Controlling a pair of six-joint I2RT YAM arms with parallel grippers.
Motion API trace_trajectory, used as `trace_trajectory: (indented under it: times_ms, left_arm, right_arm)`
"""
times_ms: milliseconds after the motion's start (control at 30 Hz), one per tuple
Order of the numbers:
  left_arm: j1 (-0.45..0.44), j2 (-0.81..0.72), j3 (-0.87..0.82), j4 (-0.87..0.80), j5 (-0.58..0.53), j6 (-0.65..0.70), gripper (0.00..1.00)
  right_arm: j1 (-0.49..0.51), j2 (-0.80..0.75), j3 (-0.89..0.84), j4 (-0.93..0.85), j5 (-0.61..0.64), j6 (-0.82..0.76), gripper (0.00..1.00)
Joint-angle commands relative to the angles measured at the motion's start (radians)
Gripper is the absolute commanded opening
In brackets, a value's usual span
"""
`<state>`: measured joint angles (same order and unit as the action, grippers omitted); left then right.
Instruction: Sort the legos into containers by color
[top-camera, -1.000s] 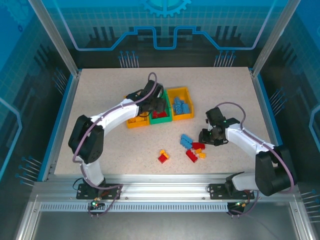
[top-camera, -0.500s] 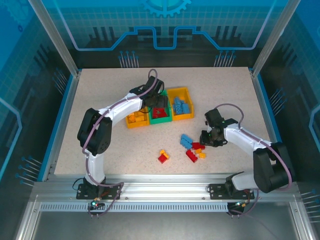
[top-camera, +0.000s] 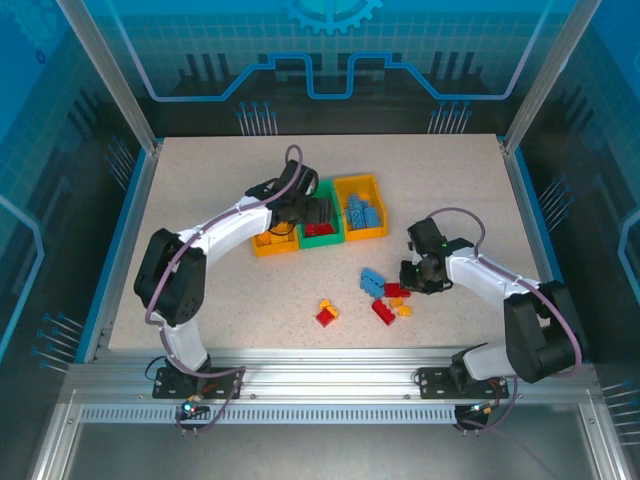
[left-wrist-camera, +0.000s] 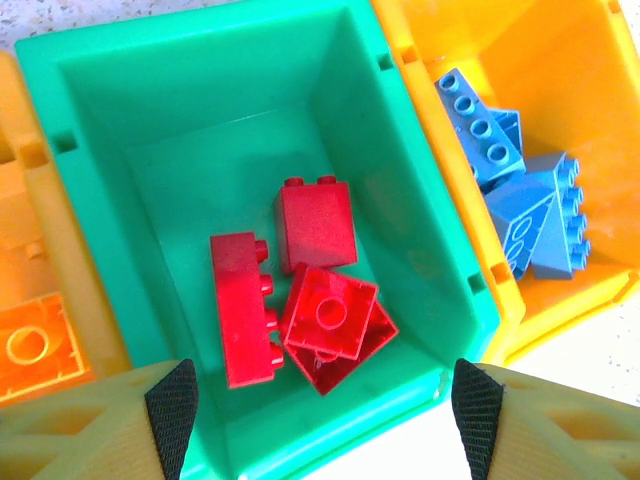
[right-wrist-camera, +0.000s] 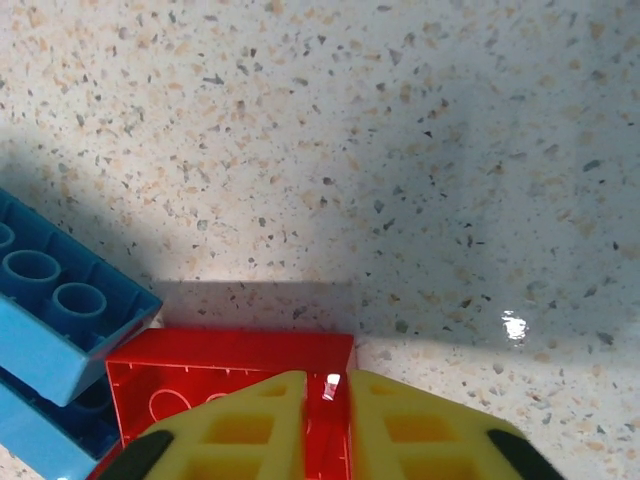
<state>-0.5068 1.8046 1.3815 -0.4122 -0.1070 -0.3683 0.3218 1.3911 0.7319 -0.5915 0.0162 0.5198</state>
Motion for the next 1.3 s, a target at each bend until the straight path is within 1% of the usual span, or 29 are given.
trace_trajectory:
  times_ms: [0, 33, 267, 367, 467, 600, 833, 1000, 1067, 1133, 1200, 1233, 1267]
  left_arm:
    - [-0.005, -0.055, -0.039, 0.020, 0.014, -0.026, 0.72]
    - [-0.004, -0.061, -0.047, 0.020, 0.011, -0.027, 0.72]
    - [-0.005, -0.073, -0.069, 0.023, 0.005, -0.029, 0.72]
    - [-0.004, -0.074, -0.073, 0.024, 0.004, -0.031, 0.72]
    - [-0.005, -0.082, -0.087, 0.032, 0.003, -0.034, 0.72]
    - [-0.005, -0.088, -0.099, 0.034, 0.001, -0.037, 0.72]
    - [-0.004, -0.109, -0.120, 0.041, -0.007, -0.049, 0.72]
    - [-0.006, -0.121, -0.140, 0.044, 0.000, -0.063, 0.72]
    - [-0.004, -0.130, -0.149, 0.040, 0.000, -0.067, 0.72]
    - [-0.006, -0.145, -0.169, 0.041, -0.005, -0.070, 0.72]
    - [-0.006, -0.160, -0.190, 0.047, -0.009, -0.073, 0.72]
    - [-0.006, -0.167, -0.200, 0.051, -0.009, -0.073, 0.73]
    - [-0.007, -0.172, -0.209, 0.053, -0.008, -0.075, 0.72]
  right_arm:
    - [-0.005, 0.033, -0.006, -0.001, 0.047, -0.003, 0.13]
    - [-0.011, 0.033, -0.006, -0.001, 0.053, -0.002, 0.11]
    - [-0.073, 0.025, -0.007, -0.004, 0.078, -0.014, 0.10]
    - [-0.078, 0.012, -0.008, -0.008, 0.071, -0.017, 0.11]
    - [-0.083, -0.003, -0.008, -0.008, 0.077, -0.014, 0.07]
    - [-0.088, -0.014, 0.001, -0.008, 0.058, -0.009, 0.00]
    - [-0.087, -0.079, 0.062, -0.017, -0.005, 0.019, 0.00]
    - [-0.084, -0.063, 0.125, -0.025, -0.032, 0.014, 0.00]
    - [-0.082, -0.048, 0.142, -0.055, -0.021, -0.001, 0.08]
    - [-0.076, -0.048, 0.142, -0.081, -0.015, -0.008, 0.24]
    - [-0.069, -0.054, 0.132, -0.088, 0.004, -0.015, 0.23]
    - [-0.069, -0.058, 0.123, -0.087, 0.012, -0.015, 0.26]
    - [-0.070, -0.060, 0.115, -0.080, 0.010, -0.016, 0.33]
